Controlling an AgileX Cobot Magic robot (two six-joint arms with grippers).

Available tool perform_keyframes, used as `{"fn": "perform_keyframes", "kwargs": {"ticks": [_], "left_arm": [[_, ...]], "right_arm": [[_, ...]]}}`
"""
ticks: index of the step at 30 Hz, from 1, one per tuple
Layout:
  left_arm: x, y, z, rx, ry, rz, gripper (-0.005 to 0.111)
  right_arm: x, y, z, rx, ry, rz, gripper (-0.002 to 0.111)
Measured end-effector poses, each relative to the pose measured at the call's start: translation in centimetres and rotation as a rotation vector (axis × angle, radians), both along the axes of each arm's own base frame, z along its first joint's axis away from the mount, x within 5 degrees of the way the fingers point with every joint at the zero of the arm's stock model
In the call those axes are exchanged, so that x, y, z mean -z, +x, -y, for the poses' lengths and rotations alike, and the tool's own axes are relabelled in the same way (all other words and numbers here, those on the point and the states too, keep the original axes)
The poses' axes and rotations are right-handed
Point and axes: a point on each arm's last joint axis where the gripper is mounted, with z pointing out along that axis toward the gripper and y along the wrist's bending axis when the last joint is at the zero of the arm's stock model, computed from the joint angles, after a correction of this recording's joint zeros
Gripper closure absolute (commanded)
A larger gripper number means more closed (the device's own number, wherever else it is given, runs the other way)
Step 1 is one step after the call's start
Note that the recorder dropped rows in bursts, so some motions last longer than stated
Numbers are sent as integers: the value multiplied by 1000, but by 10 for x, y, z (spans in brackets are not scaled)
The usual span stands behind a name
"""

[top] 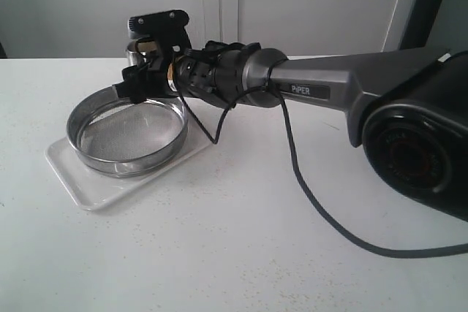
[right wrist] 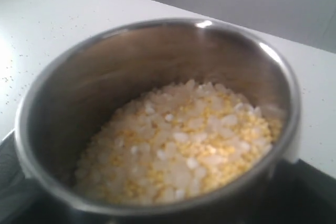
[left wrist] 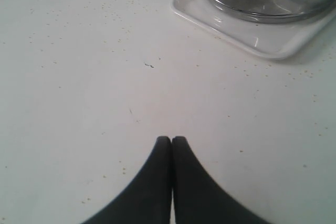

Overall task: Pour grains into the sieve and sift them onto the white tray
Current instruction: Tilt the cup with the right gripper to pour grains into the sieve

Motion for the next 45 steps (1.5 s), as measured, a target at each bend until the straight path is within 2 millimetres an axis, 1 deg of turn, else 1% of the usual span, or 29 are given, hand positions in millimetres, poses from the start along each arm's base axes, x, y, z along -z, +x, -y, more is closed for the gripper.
{"fn": "perform_keyframes", "kwargs": {"ticks": [6,11,17,23,32,37,41,45], "left_arm": [[0,0,0,0,0,0,107],[0,0,0,0,0,0,107],[0,0,0,0,0,0,107],[0,0,0,0,0,0,107],[0,0,0,0,0,0,107],[0,0,0,0,0,0,107],[0,0,0,0,0,0,107],[0,0,0,0,0,0,107]], "right_arm": [[3,1,4,-62,-188,96,108],[3,-2,0,-143,-304,186,108],[3,-3,-2,-181,-360,229,108],[9,-2,1,-201,-451,246,108],[13,0,2,-220,-532,278,108],[14,1,4,-223,-574,291,108],[15,-1,4,-226,-655,305,108],[12,-2,2,-209,-695,306,108]]}}
